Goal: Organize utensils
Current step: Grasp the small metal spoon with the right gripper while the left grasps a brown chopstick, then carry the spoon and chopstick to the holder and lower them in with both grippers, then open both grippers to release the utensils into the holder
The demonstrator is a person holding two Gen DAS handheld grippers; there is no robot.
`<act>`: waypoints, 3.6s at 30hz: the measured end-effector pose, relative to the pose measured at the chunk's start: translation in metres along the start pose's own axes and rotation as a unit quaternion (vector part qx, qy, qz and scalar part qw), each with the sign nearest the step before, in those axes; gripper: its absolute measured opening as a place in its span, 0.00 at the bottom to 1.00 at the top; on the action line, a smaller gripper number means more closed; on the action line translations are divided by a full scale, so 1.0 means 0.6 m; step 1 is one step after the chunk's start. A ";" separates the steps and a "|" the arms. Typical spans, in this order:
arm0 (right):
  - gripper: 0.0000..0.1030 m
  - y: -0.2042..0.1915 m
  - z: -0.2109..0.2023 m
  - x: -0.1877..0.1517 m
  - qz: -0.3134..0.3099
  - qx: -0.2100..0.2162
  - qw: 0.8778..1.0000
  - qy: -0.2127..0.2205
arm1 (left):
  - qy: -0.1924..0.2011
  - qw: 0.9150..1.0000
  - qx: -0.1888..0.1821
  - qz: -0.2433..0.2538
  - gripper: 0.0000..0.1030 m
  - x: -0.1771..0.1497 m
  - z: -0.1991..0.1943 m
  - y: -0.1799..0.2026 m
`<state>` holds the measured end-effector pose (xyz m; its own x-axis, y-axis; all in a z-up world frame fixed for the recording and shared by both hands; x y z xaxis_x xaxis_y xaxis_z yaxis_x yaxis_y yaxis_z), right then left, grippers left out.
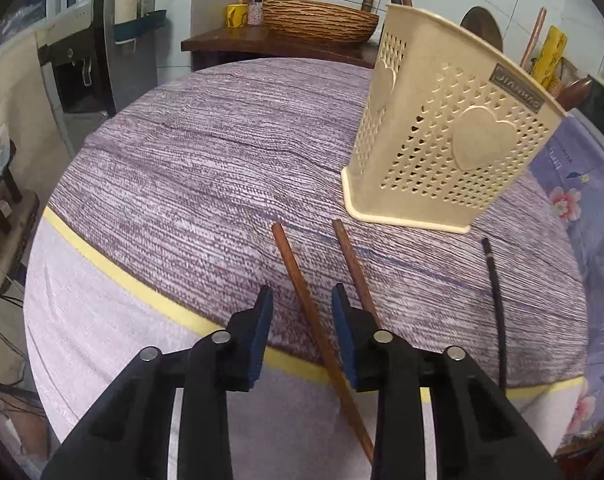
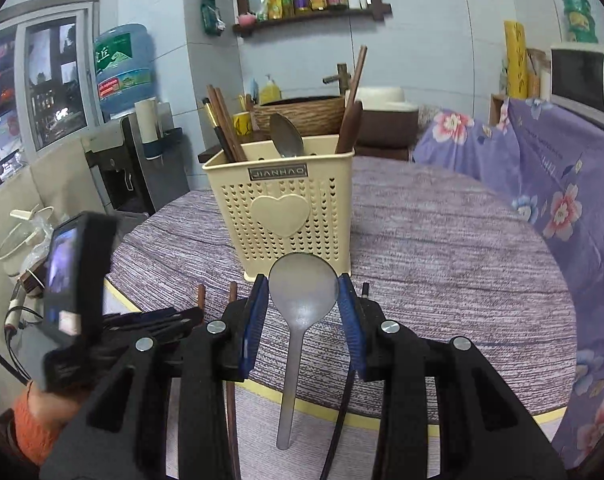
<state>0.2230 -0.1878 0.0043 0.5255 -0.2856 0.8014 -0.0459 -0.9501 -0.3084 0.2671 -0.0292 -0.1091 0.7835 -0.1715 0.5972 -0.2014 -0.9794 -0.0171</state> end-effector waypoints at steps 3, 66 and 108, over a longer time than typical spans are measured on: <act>0.35 -0.007 -0.011 -0.006 -0.007 0.006 1.000 0.005 | -0.009 1.000 0.021 -0.009 0.24 0.003 0.013 -0.003; 0.35 -0.014 -0.018 0.041 0.018 0.084 0.996 -0.010 | 0.219 0.975 -0.045 0.006 0.07 0.151 -0.269 -0.044; 0.36 -0.062 0.149 0.172 -0.079 -0.004 0.993 0.085 | 0.257 0.966 -0.029 0.026 0.08 0.300 -0.154 0.030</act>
<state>0.3547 -0.1705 0.0527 0.3751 -0.1485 0.9150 0.0186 -0.9857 -0.1676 0.3502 -0.0676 0.0719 0.3790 -0.1296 0.9163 -0.2762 -0.9609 -0.0217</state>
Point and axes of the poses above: each gripper's, at about its wrist camera, not at the fingertips, and z roughly the way its jaws point, y to its right, x to its top, the point moved 8 cm from there along z, roughly the way its jaws point, and after that the axes turned 14 degrees about z, right-handed, at the moved point
